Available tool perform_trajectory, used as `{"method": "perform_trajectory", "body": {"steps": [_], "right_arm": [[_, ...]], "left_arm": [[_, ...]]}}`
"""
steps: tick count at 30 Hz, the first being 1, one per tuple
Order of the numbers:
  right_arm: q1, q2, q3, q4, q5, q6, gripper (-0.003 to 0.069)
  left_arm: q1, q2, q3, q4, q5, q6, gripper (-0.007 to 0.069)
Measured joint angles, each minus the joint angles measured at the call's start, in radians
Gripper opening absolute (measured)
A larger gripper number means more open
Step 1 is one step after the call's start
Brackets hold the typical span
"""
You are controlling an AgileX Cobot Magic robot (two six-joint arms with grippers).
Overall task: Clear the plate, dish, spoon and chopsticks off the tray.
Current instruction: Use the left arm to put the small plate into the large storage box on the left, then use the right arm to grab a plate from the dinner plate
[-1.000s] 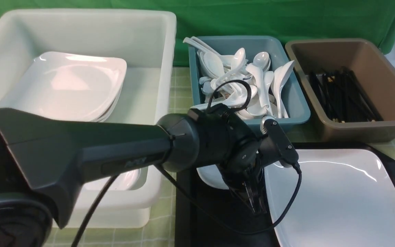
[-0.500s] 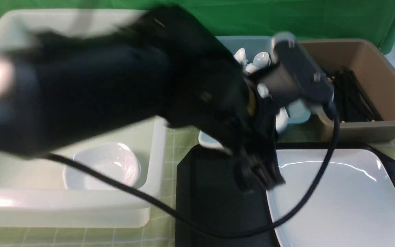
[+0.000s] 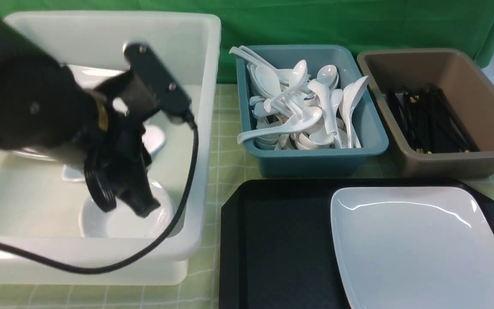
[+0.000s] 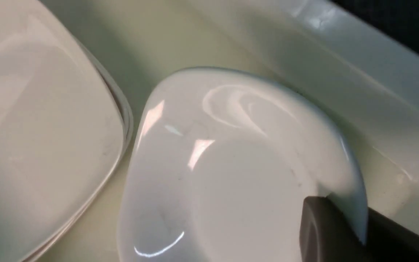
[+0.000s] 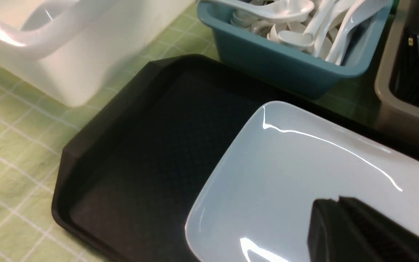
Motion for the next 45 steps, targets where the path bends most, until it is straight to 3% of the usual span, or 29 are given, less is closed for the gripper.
{"method": "perform_trajectory", "body": {"steps": [7, 13, 19, 22, 24, 28, 32, 33, 35, 38, 40, 45], "right_arm": [[0.000, 0.000, 0.000, 0.007, -0.003, 0.000, 0.0064], [0.000, 0.000, 0.000, 0.007, -0.003, 0.000, 0.0071], [0.000, 0.000, 0.000, 0.020, 0.015, 0.000, 0.0071], [0.000, 0.000, 0.000, 0.028, 0.037, 0.006, 0.0078], [0.000, 0.020, -0.003, 0.044, 0.058, 0.025, 0.0129], [0.000, 0.107, -0.049, 0.057, 0.119, 0.030, 0.0229], [0.000, 0.262, -0.130, 0.059, 0.209, 0.037, 0.0214], [0.000, 0.318, -0.157, 0.059, 0.244, 0.039, 0.0174], [0.000, 0.365, -0.181, 0.060, 0.274, 0.042, 0.0143], [0.036, 0.525, -0.219, 0.058, 0.318, 0.082, 0.0070], [0.073, 0.578, -0.223, 0.050, 0.318, 0.124, 0.0063], [0.332, 0.752, -0.226, -0.163, 0.311, 0.414, 0.0101]], "left_arm": [[0.084, 0.132, 0.056, -0.008, -0.118, 0.025, 0.0027], [0.086, 0.209, 0.056, -0.007, -0.131, 0.033, 0.0074], [0.086, 0.230, 0.056, -0.034, -0.124, 0.039, 0.0239], [0.086, 0.185, 0.056, -0.095, -0.103, 0.024, 0.0371], [0.086, 0.103, 0.056, -0.148, -0.063, 0.012, 0.0501], [0.086, -0.023, 0.056, -0.215, -0.063, 0.005, 0.0566], [0.078, -0.217, 0.061, -0.324, -0.113, 0.002, 0.0483], [0.065, -0.294, 0.079, -0.356, -0.149, 0.019, 0.0398], [0.051, -0.349, 0.097, -0.378, -0.173, 0.036, 0.0323], [-0.009, -0.543, 0.192, -0.470, -0.248, 0.124, 0.0071], [-0.030, -0.619, 0.249, -0.507, -0.279, 0.152, 0.0034], [-0.049, -0.787, 0.419, -0.604, -0.376, 0.186, 0.0008]]}}
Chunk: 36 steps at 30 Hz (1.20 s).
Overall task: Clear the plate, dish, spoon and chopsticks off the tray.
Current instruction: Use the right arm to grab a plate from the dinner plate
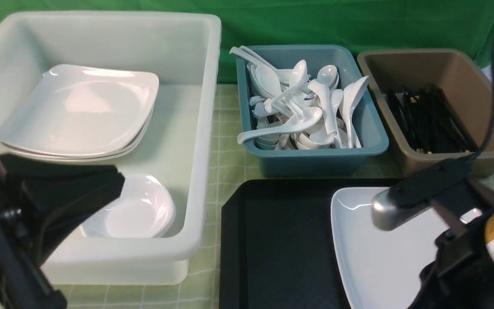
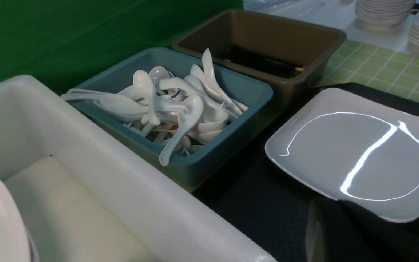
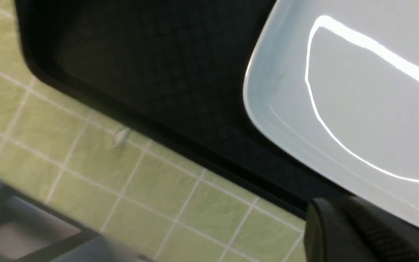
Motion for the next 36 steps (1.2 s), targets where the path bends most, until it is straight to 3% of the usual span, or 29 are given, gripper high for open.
{"method": "perform_trajectory", "body": {"steps": [2, 3, 4, 7, 10, 17, 30, 33, 36], "right_arm": [[0.057, 0.042, -0.001, -0.058, -0.005, 0.056, 0.0138], [0.117, 0.100, -0.001, -0.108, -0.022, 0.127, 0.0204], [0.123, 0.107, -0.001, -0.113, -0.026, 0.133, 0.0214], [0.179, 0.243, -0.002, -0.158, -0.105, 0.176, 0.0356], [0.176, 0.338, -0.002, -0.201, -0.145, 0.196, 0.0386], [0.153, 0.483, -0.002, -0.272, -0.199, 0.224, 0.0393], [0.118, 0.528, -0.017, -0.305, -0.184, 0.228, 0.0394], [0.117, 0.530, -0.018, -0.285, -0.181, 0.195, 0.0373], [0.115, 0.530, -0.021, -0.254, -0.183, 0.133, 0.0295]], "left_arm": [[0.000, -0.027, 0.026, -0.009, -0.020, 0.001, 0.0008], [0.000, -0.042, 0.048, -0.010, -0.036, 0.002, 0.0008], [0.000, -0.044, 0.051, -0.010, -0.038, 0.003, 0.0008], [0.000, -0.046, 0.056, -0.013, -0.047, 0.003, 0.0008], [0.000, -0.046, 0.057, -0.014, -0.049, 0.004, 0.0008], [0.000, -0.046, 0.059, -0.017, -0.050, 0.018, 0.0008], [0.000, -0.046, 0.062, -0.023, -0.053, 0.029, 0.0008], [0.000, -0.046, 0.062, -0.025, -0.053, 0.029, 0.0008], [0.000, -0.046, 0.063, -0.027, -0.053, 0.034, 0.0008]]}}
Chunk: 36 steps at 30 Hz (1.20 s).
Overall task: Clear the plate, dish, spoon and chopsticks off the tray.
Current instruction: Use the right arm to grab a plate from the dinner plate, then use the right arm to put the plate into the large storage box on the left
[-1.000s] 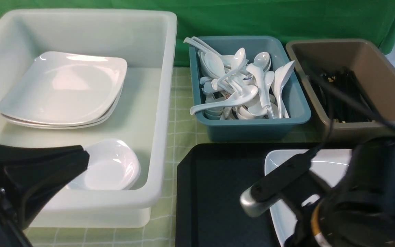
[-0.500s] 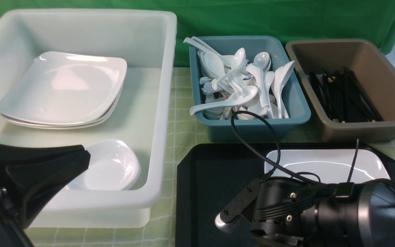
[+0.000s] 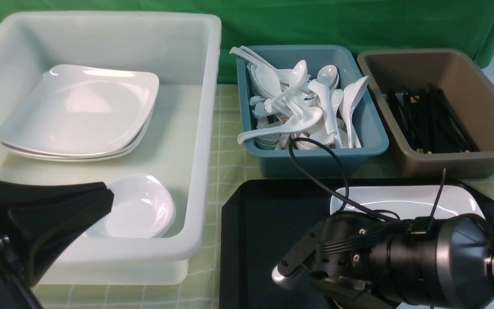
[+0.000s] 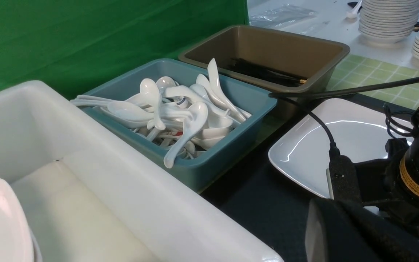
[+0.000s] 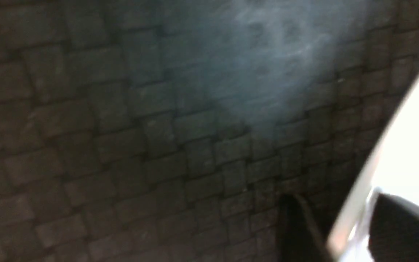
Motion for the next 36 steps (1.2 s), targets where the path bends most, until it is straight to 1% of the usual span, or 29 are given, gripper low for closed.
{"method": "perform_trajectory", "body": {"steps": [1, 6, 9, 10, 12, 13, 14, 15, 16, 17, 21, 24, 25, 26, 27, 28, 31, 33, 34, 35, 36], "right_arm": [[-0.001, 0.001, -0.001, 0.007, 0.005, -0.018, 0.0270], [0.002, 0.001, -0.001, 0.010, 0.023, -0.056, 0.0270], [0.028, 0.000, -0.020, 0.025, 0.093, -0.083, 0.0262], [0.039, -0.004, -0.026, 0.031, 0.112, -0.085, 0.0251], [0.079, -0.044, -0.065, 0.040, 0.188, -0.085, 0.0202], [0.083, -0.050, -0.070, 0.040, 0.195, -0.085, 0.0196], [0.113, -0.099, -0.119, 0.040, 0.258, -0.087, 0.0145], [0.132, -0.139, -0.160, 0.034, 0.303, -0.090, 0.0116], [0.132, -0.139, -0.166, 0.034, 0.305, -0.090, 0.0111], [0.146, -0.194, -0.208, 0.025, 0.306, -0.096, 0.0083], [0.169, -0.292, -0.284, 0.020, 0.307, -0.108, 0.0058], [0.179, -0.351, -0.315, 0.048, 0.308, -0.108, 0.0058], [0.182, -0.366, -0.320, 0.056, 0.308, -0.108, 0.0058], [0.189, -0.387, -0.323, 0.058, 0.309, -0.107, 0.0058], [0.193, -0.395, -0.324, 0.058, 0.309, -0.107, 0.0058], [0.208, -0.418, -0.334, 0.059, 0.310, -0.107, 0.0058], [0.254, -0.445, -0.378, 0.061, 0.311, -0.118, 0.0058], [0.286, -0.445, -0.445, 0.052, 0.312, -0.162, 0.0058], [0.292, -0.444, -0.453, 0.049, 0.312, -0.172, 0.0058], [0.305, -0.438, -0.508, 0.032, 0.313, -0.214, 0.0058], [0.311, -0.431, -0.535, 0.019, 0.313, -0.245, 0.0058]], "left_arm": [[0.000, 0.000, 0.000, -0.001, 0.000, 0.000, 0.0008], [0.000, 0.000, 0.000, -0.001, 0.000, 0.010, 0.0008], [0.000, 0.000, 0.000, -0.001, 0.000, 0.015, 0.0008], [0.000, 0.000, 0.000, -0.001, 0.000, 0.016, 0.0008], [0.000, 0.000, 0.000, -0.001, 0.000, 0.018, 0.0008], [0.000, 0.000, 0.000, -0.001, 0.000, 0.018, 0.0008], [0.000, 0.000, 0.000, -0.001, 0.000, 0.022, 0.0008], [0.000, 0.000, 0.000, -0.001, 0.000, 0.023, 0.0008], [0.000, 0.000, 0.000, -0.001, 0.000, 0.024, 0.0008], [0.000, 0.000, 0.000, -0.001, -0.001, 0.025, 0.0008], [0.000, 0.000, 0.000, 0.009, -0.003, 0.028, 0.0008], [0.000, 0.000, 0.000, 0.059, -0.003, 0.003, 0.0008], [0.000, 0.000, 0.000, 0.075, -0.003, -0.015, 0.0008], [0.000, 0.000, 0.000, 0.117, -0.002, -0.045, 0.0008], [0.000, 0.000, -0.001, 0.124, -0.002, -0.055, 0.0008], [0.000, 0.000, -0.011, 0.179, 0.008, -0.099, 0.0008], [0.000, 0.000, -0.043, 0.286, 0.032, -0.184, 0.0008], [0.000, 0.000, -0.081, 0.364, 0.064, -0.253, 0.0008], [0.000, 0.000, -0.081, 0.370, 0.069, -0.259, 0.0008], [0.000, 0.000, -0.106, 0.417, 0.111, -0.304, 0.0008], [0.000, 0.000, -0.114, 0.429, 0.130, -0.328, 0.0008]]}}
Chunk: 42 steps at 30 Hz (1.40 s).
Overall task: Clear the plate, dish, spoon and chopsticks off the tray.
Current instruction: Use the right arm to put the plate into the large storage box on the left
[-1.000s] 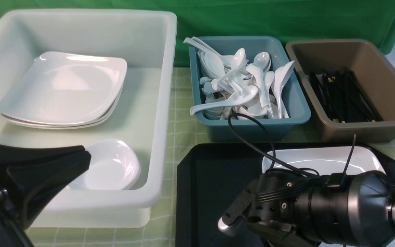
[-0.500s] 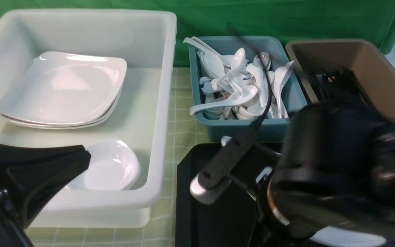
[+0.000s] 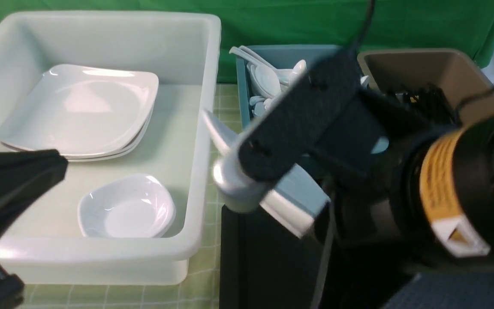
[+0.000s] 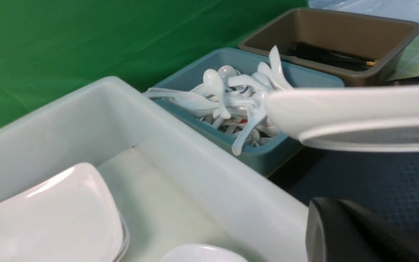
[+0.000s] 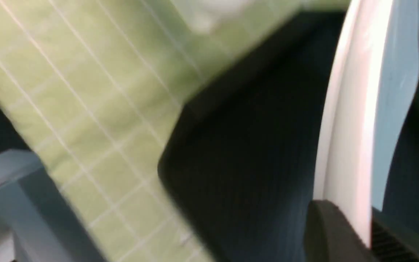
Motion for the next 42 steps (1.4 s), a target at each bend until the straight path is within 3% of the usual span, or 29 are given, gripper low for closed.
{"method": "perform_trajectory", "body": {"steps": [3, 4, 8, 13, 18, 29, 36, 42], "right_arm": [[0.000, 0.030, -0.109, -0.056, -0.001, -0.126, 0.0058], [-0.014, 0.057, -0.184, -0.092, -0.006, -0.226, 0.0058], [-0.068, 0.120, -0.296, -0.097, -0.094, -0.446, 0.0057], [-0.180, 0.262, -0.396, 0.034, -0.301, -0.729, 0.0057], [-0.268, 0.456, -0.521, 0.173, -0.412, -0.900, 0.0057], [-0.316, 0.909, -0.859, 0.227, -0.582, -1.155, 0.0057], [-0.342, 1.061, -0.883, 0.248, -0.780, -1.209, 0.0057], [-0.366, 1.140, -0.889, 0.266, -0.849, -1.224, 0.0057]], "left_arm": [[0.000, 0.000, -0.027, 0.063, 0.093, -0.075, 0.0008], [0.000, -0.001, -0.036, 0.091, 0.158, -0.124, 0.0008], [0.000, -0.037, -0.036, 0.144, 0.280, -0.209, 0.0008], [0.000, -0.169, -0.036, 0.216, 0.358, -0.320, 0.0008], [0.000, -0.313, -0.036, 0.250, 0.403, -0.362, 0.0008], [0.000, -0.430, -0.036, 0.208, 0.398, -0.361, 0.0008], [0.000, -0.430, -0.036, 0.183, 0.397, -0.338, 0.0008], [0.000, -0.430, -0.036, 0.149, 0.397, -0.324, 0.0008]]}}
